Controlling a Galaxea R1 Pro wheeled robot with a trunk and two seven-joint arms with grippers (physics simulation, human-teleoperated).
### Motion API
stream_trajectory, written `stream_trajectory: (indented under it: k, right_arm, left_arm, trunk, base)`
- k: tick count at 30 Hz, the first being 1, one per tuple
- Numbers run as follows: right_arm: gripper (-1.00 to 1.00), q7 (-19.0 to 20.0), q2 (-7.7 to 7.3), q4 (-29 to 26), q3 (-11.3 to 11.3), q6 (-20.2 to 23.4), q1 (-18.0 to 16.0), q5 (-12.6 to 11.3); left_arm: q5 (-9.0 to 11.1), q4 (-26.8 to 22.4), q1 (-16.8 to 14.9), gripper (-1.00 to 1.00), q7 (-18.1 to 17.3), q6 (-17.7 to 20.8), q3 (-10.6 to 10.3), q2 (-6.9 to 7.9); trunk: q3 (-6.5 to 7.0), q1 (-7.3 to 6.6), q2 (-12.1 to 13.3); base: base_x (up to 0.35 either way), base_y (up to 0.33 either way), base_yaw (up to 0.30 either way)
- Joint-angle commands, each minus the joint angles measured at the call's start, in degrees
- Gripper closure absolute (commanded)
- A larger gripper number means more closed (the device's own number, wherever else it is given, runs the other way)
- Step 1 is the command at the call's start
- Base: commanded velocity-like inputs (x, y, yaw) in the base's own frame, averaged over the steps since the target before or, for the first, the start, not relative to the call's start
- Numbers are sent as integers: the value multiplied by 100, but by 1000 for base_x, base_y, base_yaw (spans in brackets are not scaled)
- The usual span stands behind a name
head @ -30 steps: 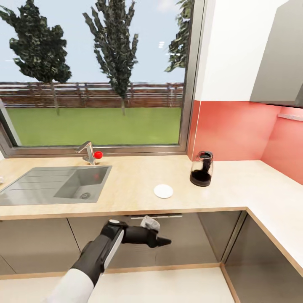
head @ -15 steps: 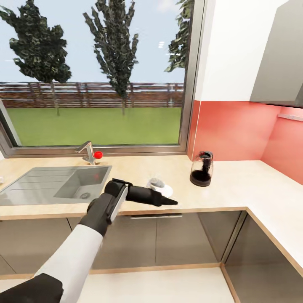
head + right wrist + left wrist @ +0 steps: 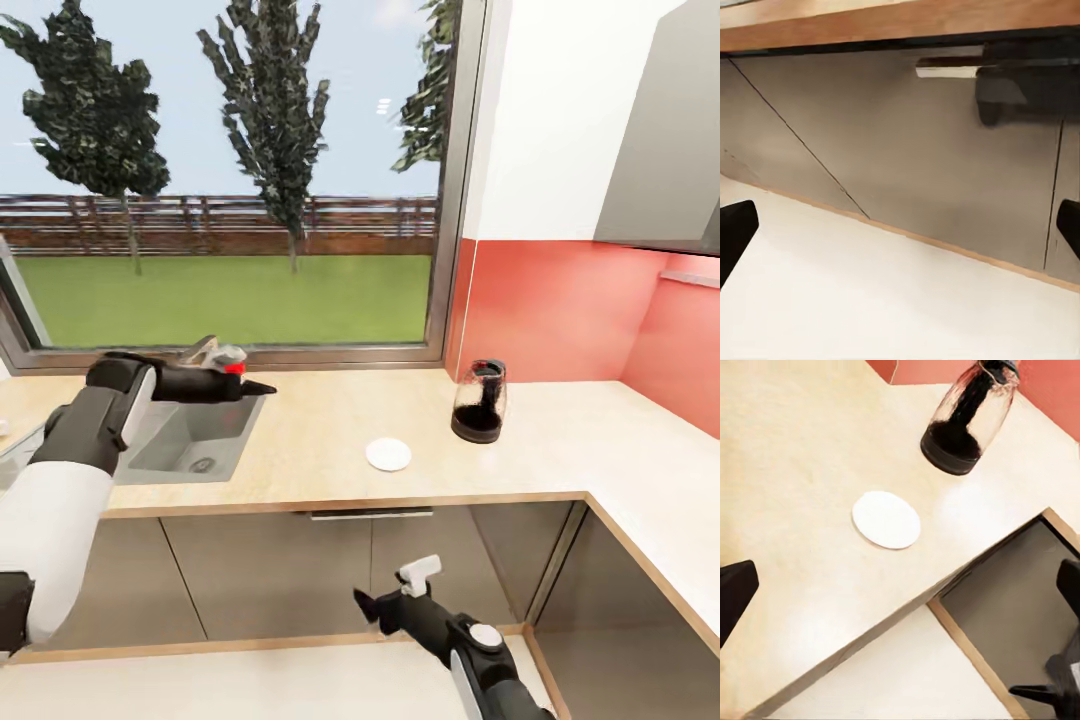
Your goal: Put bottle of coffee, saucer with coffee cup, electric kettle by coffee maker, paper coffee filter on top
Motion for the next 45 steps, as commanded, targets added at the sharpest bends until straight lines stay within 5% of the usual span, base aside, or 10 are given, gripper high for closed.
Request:
stream_trajectory:
  k: [1, 2, 3, 5, 8, 11, 17, 37, 45]
  right_arm:
    - [-100, 33, 3, -203, 60, 264, -60, -109]
    - [-100, 29, 3, -547, 151, 907, -402, -1118]
    - [-100, 28, 3, -577, 158, 1006, -477, -1302]
    - [-100, 6, 3, -664, 168, 1685, -1103, -2413]
    - [-100, -12, 3, -686, 128, 2114, -1726, -2951]
    - [-100, -20, 3, -706, -102, 2327, -2031, -3021]
    - [-100, -73, 3, -690, -1297, 3050, -2320, -3030]
    - [-100, -78, 3, -452, -1319, 3098, -2318, -2995]
    - [-100, -84, -250, 87, -1341, 3092, -2317, -2990]
  left_arm:
    - [21, 17, 35, -100, -19, 44, -4, 56]
    - [3, 41, 86, -100, -12, 31, 4, 143]
    - [2, 43, 90, -100, -12, 30, 3, 155]
    - [-5, 48, 159, -100, -11, 29, 8, 187]
    - [5, 56, 219, -100, 0, 36, 7, 174]
    - [34, 69, 230, -100, -27, 44, 12, 161]
    - [72, 67, 415, -100, -24, 42, 26, 83]
    - [60, 99, 639, -100, -4, 24, 30, -328]
    - [90, 600, 1123, -100, -16, -102, 30, -458]
  trunk:
    - [-15, 4, -15]
    - [-15, 4, -15]
    - [-15, 4, -15]
    - [-15, 4, -15]
    - [-15, 4, -15]
    - [-15, 4, -15]
    - [-15, 4, -15]
    - [-15, 4, -15]
    - [-15, 4, -15]
  base:
    - [0, 0, 0]
    - [0, 0, 0]
    - [0, 0, 0]
    - [0, 0, 0]
    - [0, 0, 0]
    - [0, 0, 0]
    - [54, 0, 0]
    - [326, -32, 0]
    - [24, -15, 0]
